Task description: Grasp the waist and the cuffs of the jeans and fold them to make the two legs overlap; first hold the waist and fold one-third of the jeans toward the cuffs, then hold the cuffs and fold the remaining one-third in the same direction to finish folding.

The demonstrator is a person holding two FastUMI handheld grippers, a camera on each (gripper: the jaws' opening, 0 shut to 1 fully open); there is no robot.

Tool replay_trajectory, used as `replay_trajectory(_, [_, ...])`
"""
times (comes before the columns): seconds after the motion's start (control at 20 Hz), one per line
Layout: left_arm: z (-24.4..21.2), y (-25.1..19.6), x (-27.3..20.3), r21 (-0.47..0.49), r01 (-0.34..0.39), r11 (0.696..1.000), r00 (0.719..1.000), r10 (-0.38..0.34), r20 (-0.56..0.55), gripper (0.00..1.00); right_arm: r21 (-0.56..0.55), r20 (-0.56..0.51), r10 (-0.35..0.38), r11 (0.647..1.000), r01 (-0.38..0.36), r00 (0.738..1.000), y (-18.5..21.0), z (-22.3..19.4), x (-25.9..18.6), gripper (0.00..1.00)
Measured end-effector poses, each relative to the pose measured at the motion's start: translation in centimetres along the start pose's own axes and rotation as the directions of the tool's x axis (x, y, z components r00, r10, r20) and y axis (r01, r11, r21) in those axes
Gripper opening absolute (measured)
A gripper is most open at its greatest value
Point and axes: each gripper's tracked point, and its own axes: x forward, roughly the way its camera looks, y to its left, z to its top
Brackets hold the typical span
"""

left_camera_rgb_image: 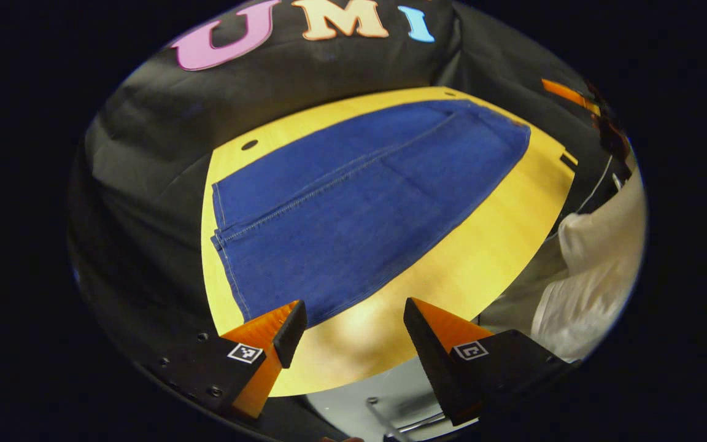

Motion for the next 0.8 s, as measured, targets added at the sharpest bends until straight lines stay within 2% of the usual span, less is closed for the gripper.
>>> replay_trajectory(0.25, [-2.0, 1.8, 1.4, 0.13, 0.014, 0.991, 0.988, 0.006, -0.153, 0.96, -0.017, -0.057, -0.015, 1.0, 0.014, 0.998, -0.7, -1.9, -0.1, 0.99])
replay_trajectory(0.4, [-2.1, 1.6, 2.0, 0.143, 0.055, 0.988, 0.98, -0.025, -0.199, 0.96, -0.003, -0.085, -0.024, 1.0, 0.024, 0.996, -1.1, -2.9, 0.1, 0.99])
replay_trajectory(0.55, [-2.9, 2.5, 3.1, 0.18, 0.056, 0.982, 0.967, -0.009, -0.255, 0.96, -0.007, -0.1, -0.035, 0.999, 0.035, 0.994, -1.6, -3.5, 0.0, 0.99])
replay_trajectory(0.8, [-3.6, 2.2, 3.7, 0.181, 0.114, 0.977, 0.95, -0.054, -0.309, 0.9, -0.007, -0.12, -0.05, 0.999, 0.05, 0.991, -2.4, -4.3, -0.1, 0.99])
